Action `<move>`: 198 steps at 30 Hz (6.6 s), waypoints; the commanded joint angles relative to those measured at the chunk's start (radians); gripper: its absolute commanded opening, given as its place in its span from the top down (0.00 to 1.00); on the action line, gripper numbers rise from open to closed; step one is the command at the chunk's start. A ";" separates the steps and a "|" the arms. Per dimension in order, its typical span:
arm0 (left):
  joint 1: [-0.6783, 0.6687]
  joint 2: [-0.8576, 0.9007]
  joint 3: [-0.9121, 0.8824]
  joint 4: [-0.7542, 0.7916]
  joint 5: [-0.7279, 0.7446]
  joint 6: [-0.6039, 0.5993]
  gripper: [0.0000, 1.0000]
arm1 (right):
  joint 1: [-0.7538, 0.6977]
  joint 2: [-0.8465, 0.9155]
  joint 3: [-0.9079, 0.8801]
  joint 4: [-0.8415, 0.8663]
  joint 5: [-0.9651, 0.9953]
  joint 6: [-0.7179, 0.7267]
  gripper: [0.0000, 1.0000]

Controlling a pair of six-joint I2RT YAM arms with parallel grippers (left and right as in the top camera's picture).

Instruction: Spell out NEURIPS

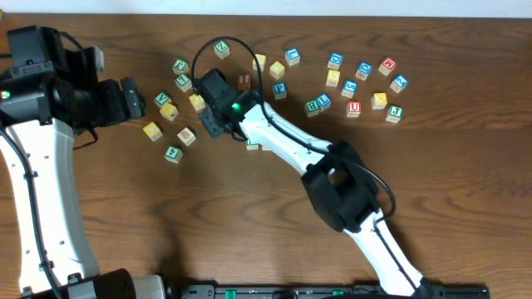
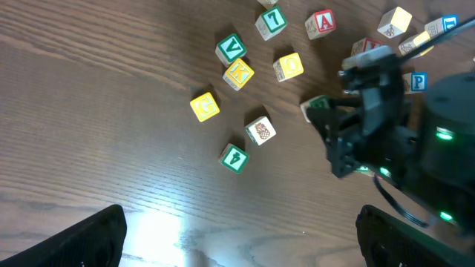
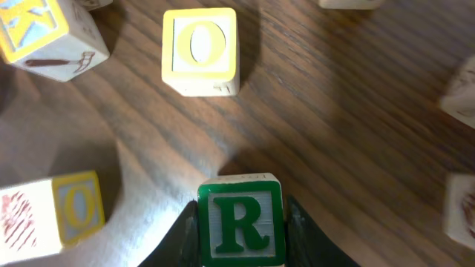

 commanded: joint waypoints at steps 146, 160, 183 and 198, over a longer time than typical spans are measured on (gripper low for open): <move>0.003 -0.007 0.023 0.000 0.012 -0.001 0.02 | -0.273 -0.387 -0.591 -0.119 -0.084 0.252 0.69; 0.003 -0.007 0.023 0.000 0.012 -0.001 0.02 | -0.270 -0.399 -0.541 -0.158 -0.073 0.231 0.71; 0.003 -0.007 0.023 0.000 0.012 -0.001 0.02 | -0.101 -0.296 -0.369 0.212 -0.109 0.146 0.77; 0.003 -0.007 0.023 0.000 0.012 -0.001 0.02 | -0.063 -0.223 -0.369 0.235 -0.069 0.147 0.83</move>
